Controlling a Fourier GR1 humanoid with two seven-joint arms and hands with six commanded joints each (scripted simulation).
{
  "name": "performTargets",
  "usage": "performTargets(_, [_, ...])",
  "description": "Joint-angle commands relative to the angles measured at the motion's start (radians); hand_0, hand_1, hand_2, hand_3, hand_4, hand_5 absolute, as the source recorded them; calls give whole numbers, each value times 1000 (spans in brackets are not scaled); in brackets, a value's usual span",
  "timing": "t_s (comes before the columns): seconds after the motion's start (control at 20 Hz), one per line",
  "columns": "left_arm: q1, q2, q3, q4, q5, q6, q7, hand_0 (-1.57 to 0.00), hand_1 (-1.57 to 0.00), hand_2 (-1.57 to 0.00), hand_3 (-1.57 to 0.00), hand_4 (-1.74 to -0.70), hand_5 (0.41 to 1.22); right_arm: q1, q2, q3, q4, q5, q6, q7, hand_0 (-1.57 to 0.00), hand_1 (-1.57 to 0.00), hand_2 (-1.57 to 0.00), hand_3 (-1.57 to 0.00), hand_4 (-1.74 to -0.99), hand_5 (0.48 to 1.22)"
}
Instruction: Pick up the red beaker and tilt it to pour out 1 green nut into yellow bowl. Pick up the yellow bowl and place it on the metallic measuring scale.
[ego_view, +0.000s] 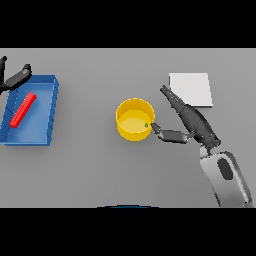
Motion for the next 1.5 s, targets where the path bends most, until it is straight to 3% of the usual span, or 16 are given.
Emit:
performTargets(0.0, [4,-4,-7,11,-5,-5,-6,-5,-4,-3,-2,-739,709,-32,-20,24,32,42,15,22,-3,1,1,1,-1260,656])
performTargets(0.2, [7,-3,1,1,4,2,-8,-1,-1,-1,0,-747,711,-130,-91,134,66,182,74,-10,-1,1,1,1,-1230,620])
performTargets(0.6, [24,-9,18,22,20,-2,-64,1,1,1,1,-762,720,-288,-150,276,129,285,234,-61,1,1,1,1,-1212,638])
performTargets(0.7, [25,-8,25,15,31,-4,-74,1,1,1,1,-773,721,-308,-138,305,154,309,245,-54,1,1,1,1,-1212,645])
performTargets(1.2, [19,-25,29,44,37,-17,-90,1,1,1,1,-798,724,-398,-115,381,332,363,263,-136,1,1,1,1,-1260,676])
performTargets(1.25, [21,-17,33,45,37,-18,-96,1,1,1,1,-798,723,-402,-105,388,341,366,273,-123,1,1,1,1,-1265,680])
performTargets(1.45, [14,-15,23,17,29,2,-55,1,1,1,1,-792,725,-410,-99,403,373,372,281,-141,1,1,1,0,-1279,699])
